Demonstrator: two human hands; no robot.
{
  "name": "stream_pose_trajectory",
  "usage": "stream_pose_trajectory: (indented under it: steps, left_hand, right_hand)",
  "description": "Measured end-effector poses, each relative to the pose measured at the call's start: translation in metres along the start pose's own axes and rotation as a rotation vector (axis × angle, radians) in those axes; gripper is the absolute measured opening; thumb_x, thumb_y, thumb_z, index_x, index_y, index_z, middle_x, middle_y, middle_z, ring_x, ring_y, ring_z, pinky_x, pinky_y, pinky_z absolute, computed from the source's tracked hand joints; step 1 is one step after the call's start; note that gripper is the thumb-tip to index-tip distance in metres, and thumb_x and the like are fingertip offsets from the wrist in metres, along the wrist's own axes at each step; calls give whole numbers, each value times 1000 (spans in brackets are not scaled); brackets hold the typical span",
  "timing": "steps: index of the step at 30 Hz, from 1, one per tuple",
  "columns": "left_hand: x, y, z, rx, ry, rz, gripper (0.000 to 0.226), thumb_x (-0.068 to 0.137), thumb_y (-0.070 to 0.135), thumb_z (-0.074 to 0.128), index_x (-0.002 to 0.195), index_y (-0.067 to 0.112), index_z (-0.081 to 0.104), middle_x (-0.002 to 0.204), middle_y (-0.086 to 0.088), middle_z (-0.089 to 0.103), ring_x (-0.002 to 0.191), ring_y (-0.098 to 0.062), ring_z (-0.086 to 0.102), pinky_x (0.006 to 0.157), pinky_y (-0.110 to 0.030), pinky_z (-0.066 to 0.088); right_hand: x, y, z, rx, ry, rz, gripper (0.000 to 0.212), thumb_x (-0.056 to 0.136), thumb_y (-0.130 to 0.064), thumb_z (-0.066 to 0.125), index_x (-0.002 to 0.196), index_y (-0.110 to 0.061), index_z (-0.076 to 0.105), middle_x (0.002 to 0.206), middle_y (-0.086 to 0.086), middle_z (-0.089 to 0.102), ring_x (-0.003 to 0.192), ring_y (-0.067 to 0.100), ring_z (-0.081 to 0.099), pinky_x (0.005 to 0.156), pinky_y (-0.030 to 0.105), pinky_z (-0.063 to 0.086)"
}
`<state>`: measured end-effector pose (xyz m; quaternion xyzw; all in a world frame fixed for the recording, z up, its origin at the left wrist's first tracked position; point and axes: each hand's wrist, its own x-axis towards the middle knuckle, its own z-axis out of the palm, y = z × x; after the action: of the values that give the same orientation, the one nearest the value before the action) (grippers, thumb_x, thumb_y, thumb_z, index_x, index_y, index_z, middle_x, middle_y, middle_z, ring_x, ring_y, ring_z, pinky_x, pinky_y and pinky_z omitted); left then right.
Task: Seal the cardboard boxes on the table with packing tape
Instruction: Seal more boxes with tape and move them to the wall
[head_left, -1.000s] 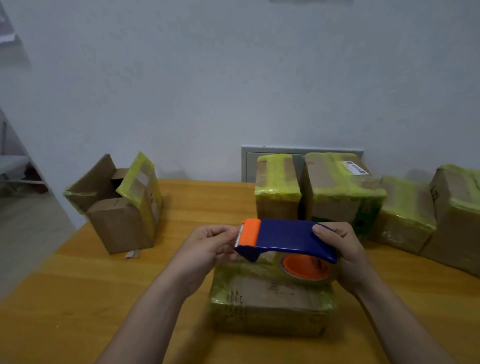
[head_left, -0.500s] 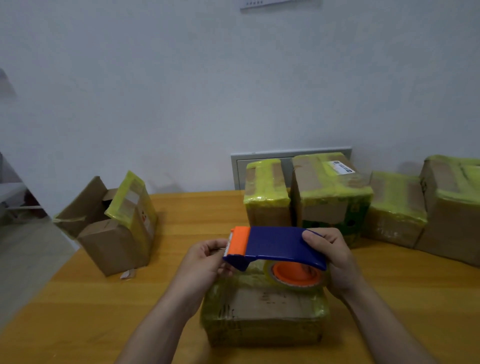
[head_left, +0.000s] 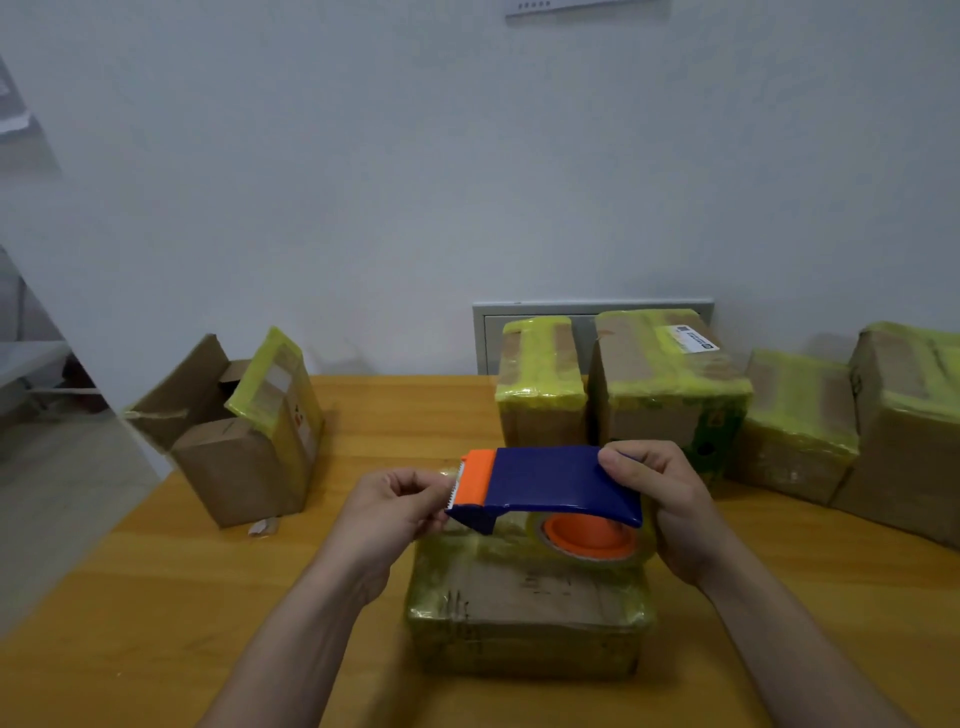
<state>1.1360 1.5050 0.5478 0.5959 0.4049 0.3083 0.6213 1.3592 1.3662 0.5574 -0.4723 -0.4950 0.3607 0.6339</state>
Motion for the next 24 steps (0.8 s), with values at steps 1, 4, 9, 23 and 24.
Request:
stream_pose_trajectory:
  steps: [1,4,9,23,24]
  left_hand:
    - [0,-1,-3,-21,9,-6,17,94,3,70,78,4,74,62,-5,64,52,-7,55,51,-16,47]
    - [-2,-4,-8,-40,1,-32,13,92,5,73,79,4,74,64,-6,64,53,-7,56,52,-16,49]
    - [-4,-9,-18,-205,2,-139,6,94,3,70,91,0,74,67,-5,62,54,-6,55,51,-15,52]
    - [-4,-34,-39,-569,-59,-233,11,80,8,70,89,4,65,71,-5,59,54,-6,53,46,-13,47]
    - [-4,-37,-40,-559,-55,-240,12,79,8,70,89,4,65,70,-5,59,54,-6,52,45,-13,47]
  right_hand:
    - [1,-3,0,-13,1,-2,31,92,-27,53,74,-17,76,67,3,70,62,12,64,62,20,49]
    - [3,-7,-1,-76,-24,-2,31,90,-30,56,75,-11,75,68,7,70,64,15,65,65,21,50]
    - [7,-9,-2,-119,-31,10,36,90,-31,56,76,-3,74,66,8,68,61,15,63,65,19,50]
    - [31,-14,15,-315,-146,30,51,86,-48,60,77,1,70,66,13,65,61,18,61,65,20,49]
    - [32,-14,15,-330,-148,28,56,84,-52,60,77,4,69,67,18,64,60,22,60,65,21,49]
